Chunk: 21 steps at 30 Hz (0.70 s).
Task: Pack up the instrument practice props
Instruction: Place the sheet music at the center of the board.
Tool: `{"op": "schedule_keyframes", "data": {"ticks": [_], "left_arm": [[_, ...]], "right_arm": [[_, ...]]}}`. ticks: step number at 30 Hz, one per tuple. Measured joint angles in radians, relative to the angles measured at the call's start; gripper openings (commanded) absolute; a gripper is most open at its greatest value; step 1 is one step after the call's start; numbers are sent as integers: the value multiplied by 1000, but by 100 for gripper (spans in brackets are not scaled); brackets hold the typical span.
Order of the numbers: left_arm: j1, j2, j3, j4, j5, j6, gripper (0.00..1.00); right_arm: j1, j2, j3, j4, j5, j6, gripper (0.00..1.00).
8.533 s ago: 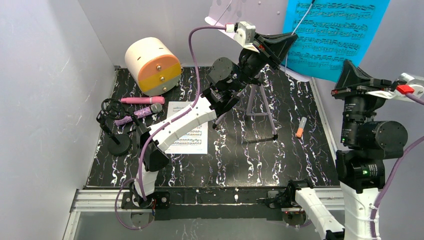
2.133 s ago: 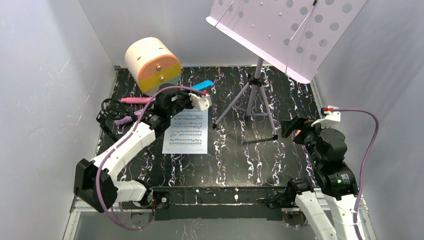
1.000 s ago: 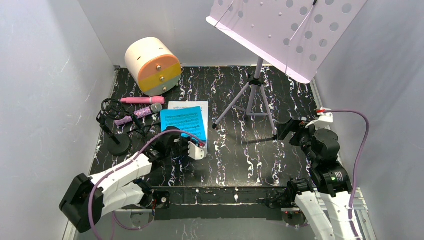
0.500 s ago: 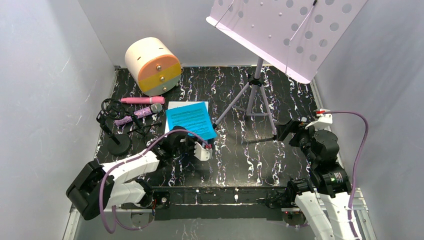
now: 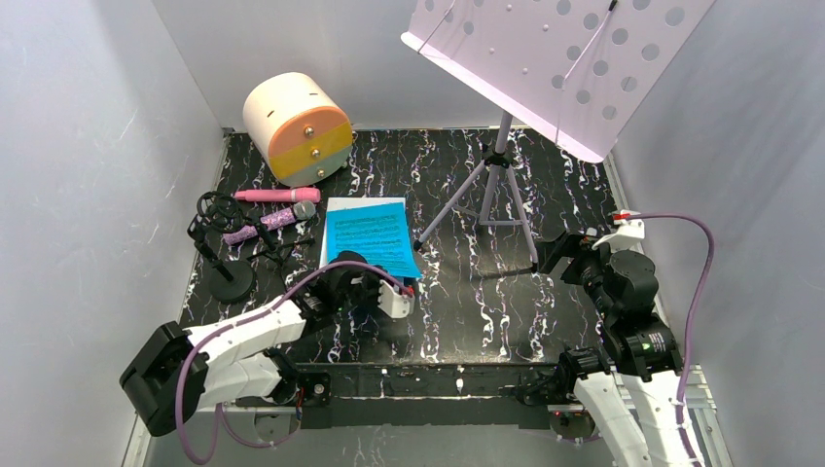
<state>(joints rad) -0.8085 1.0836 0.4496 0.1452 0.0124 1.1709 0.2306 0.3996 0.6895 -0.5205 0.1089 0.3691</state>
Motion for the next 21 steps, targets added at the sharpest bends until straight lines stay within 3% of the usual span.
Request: {"op": "schedule_keyframes", "data": {"ticks": [10, 21], "left_arm": [[89, 35, 0, -3, -9, 27, 0], [79, 63, 0, -3, 82, 51, 0]], "right_arm": [[0, -18, -18, 0, 0, -2, 99], [0, -21, -34, 1, 0, -2, 99]]}}
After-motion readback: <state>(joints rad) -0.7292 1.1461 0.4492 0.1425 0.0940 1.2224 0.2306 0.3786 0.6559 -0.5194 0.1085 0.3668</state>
